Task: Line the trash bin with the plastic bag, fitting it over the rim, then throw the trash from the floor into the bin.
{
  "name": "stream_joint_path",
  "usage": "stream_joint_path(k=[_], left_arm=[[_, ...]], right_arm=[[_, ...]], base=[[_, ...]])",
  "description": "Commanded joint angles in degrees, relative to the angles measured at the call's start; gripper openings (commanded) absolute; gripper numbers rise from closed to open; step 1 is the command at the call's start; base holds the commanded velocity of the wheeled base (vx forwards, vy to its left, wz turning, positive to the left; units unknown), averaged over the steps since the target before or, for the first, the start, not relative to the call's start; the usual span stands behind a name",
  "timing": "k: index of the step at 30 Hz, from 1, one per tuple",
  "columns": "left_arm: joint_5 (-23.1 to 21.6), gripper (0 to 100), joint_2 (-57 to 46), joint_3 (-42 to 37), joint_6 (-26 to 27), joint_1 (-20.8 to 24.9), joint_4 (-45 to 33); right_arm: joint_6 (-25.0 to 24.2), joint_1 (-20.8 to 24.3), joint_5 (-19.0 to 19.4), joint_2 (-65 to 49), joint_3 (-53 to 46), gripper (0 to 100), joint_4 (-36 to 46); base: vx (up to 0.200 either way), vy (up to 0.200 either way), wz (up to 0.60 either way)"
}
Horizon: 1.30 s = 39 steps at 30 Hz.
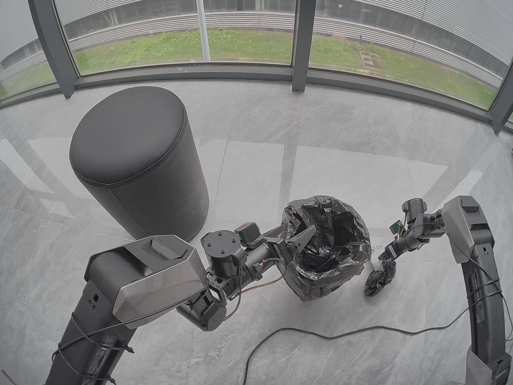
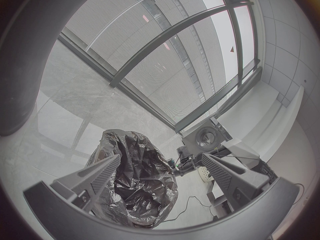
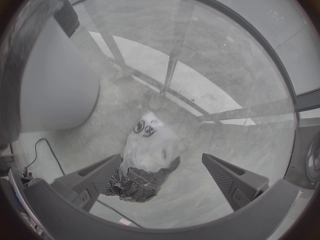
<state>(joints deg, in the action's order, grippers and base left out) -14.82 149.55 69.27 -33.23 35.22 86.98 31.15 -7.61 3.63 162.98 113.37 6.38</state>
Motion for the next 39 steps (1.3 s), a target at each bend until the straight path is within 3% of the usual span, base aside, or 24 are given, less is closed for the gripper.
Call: stream_joint_path(k=[1, 10, 11, 14, 15, 22, 25, 28, 29, 34, 39], left_arm=[[0.15, 100, 0.48, 0.17, -0.25, 0.11, 0.38], [1.38, 100, 0.21, -0.01, -0.69, -0.15, 0.73], [1.64, 100, 0.12, -0.01, -0.78, -0.15, 0.73], [1.64, 100, -0.32, -0.01, -0.78, -0.33, 0.82], [1.64, 100, -0.58, -0.1, -0.78, -0.59, 0.82], [1.73, 100, -1.81, 0.08, -0.69, -0.59, 1.17], [2.17, 100, -3.22, 0.17, -0.69, -0.68, 1.17], [3.75, 100, -4.97, 0.69, -0.61, -0.85, 1.09], [4.54, 100, -7.08, 0.61, -0.52, -1.2, 1.0], [4.63, 100, -13.06, -0.62, -0.17, -1.29, 0.65], [4.63, 100, -19.56, -4.05, 5.55, -1.12, 0.56]], right_arm=[[0.05, 0.22, -0.03, 9.64, 1.22, 100, 0.04], [1.46, -0.13, 1.38, 14.64, 1.22, 100, -4.18], [1.64, -0.22, 2.52, 14.64, 1.22, 0, -4.79], [1.72, -0.48, 5.77, 14.64, 1.22, 0, -9.01], [1.37, -1.18, 9.29, 14.64, 1.22, 0, -10.42], [-0.3, -3.56, 15.35, 14.64, 1.22, 0, -5.06], [-3.11, -5.05, 17.9, 5.51, 1.22, 0, -5.85], [-6.36, -5.58, 17.99, -1.35, 1.22, 0, -4.18], [-8.47, -6.46, 17.99, -8.38, 1.22, 0, -2.86], [-10.93, -7.51, 18.25, -22.88, 1.22, 0, -0.49], [-14.01, -0.57, 18.34, -37.73, 1.22, 0, 8.39]], base=[[0.0, 0.0, 0.0], [0.0, 0.0, 0.0], [0.0, 0.0, 0.0], [0.0, 0.0, 0.0], [0.0, 0.0, 0.0], [0.0, 0.0, 0.0], [0.0, 0.0, 0.0], [0.0, 0.0, 0.0], [0.0, 0.0, 0.0], [0.0, 0.0, 0.0], [0.0, 0.0, 0.0]])
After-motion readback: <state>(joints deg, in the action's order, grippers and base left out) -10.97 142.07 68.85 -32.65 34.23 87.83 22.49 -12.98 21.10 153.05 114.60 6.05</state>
